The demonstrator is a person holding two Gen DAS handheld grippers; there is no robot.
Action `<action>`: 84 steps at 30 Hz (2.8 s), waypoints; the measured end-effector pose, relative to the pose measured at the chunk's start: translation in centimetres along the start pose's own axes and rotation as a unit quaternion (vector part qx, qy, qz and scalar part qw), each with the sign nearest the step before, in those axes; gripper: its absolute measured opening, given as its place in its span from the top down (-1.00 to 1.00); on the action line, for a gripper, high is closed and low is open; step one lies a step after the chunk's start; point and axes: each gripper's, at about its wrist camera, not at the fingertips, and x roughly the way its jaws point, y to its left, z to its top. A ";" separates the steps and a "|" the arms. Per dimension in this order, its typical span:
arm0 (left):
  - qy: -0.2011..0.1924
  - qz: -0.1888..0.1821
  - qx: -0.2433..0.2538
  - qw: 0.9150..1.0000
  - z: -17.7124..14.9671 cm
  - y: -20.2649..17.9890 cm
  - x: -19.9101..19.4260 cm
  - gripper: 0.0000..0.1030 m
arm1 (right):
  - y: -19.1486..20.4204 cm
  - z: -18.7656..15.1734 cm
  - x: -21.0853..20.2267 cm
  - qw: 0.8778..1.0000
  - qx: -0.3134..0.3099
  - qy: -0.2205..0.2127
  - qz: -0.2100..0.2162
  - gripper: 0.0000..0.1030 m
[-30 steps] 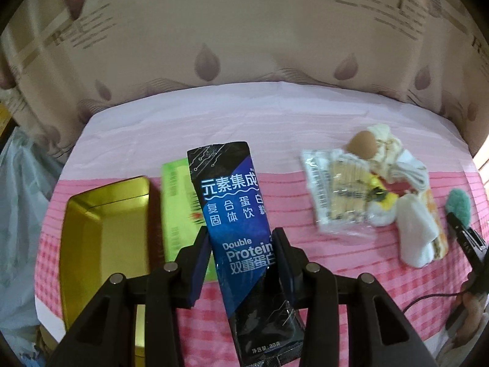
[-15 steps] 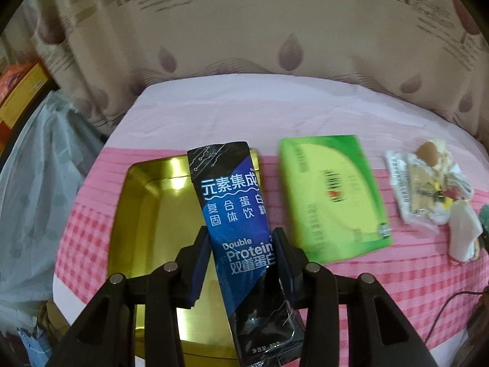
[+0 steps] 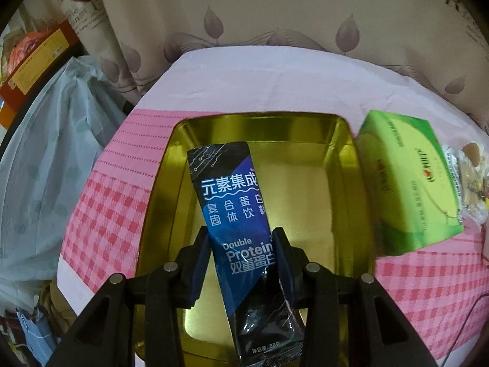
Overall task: Organize soft objects
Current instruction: 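Carry the protein sachet with the left tool into the gold tin, then lower the sachet into the tin and open the left tool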
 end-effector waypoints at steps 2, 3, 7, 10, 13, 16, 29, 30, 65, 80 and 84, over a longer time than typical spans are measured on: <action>0.004 0.001 0.000 1.000 -0.1 0.4 0.4 0.20 | 0.0 0.0 0.0 1.000 0.000 0.000 -0.001 0.58; 0.006 0.003 -0.001 1.000 -0.2 0.6 0.6 0.20 | 0.1 0.0 0.0 1.000 0.000 0.000 -0.002 0.58; 0.007 0.008 0.000 1.000 -0.6 1.2 1.2 0.20 | 0.1 -0.1 0.0 1.000 0.000 0.000 -0.004 0.58; 0.010 0.009 -0.002 1.000 -0.9 1.6 1.6 0.20 | 0.2 -0.1 0.0 1.000 -0.001 0.000 -0.007 0.58; 0.011 0.015 -0.003 1.000 -1.0 2.0 1.9 0.20 | 0.3 -0.1 0.0 1.000 -0.001 0.001 -0.009 0.58; 0.010 0.020 -0.001 1.000 -1.2 2.4 2.2 0.20 | 0.3 -0.2 0.0 1.000 -0.001 -0.001 -0.010 0.57; 0.007 0.030 0.022 0.999 -1.8 2.6 2.7 0.19 | 0.4 -0.2 0.0 1.000 -0.005 -0.001 -0.019 0.56; 0.009 0.030 0.023 0.999 -1.8 2.5 2.7 0.19 | 0.5 -0.3 0.0 1.000 -0.005 -0.001 -0.020 0.56; -0.064 0.029 0.005 0.998 -4.6 0.4 -3.8 0.17 | 0.6 -0.6 -0.9 0.999 -0.012 -0.023 -0.023 0.57; -0.062 0.013 -0.012 0.998 -4.6 1.4 -3.7 0.17 | 3.2 -0.6 -3.1 0.998 -0.039 -0.031 -0.036 0.64; -0.056 0.011 -0.019 0.998 -4.6 1.7 -3.4 0.17 | 5.1 -0.1 -4.7 0.997 -0.053 -0.044 -0.023 0.64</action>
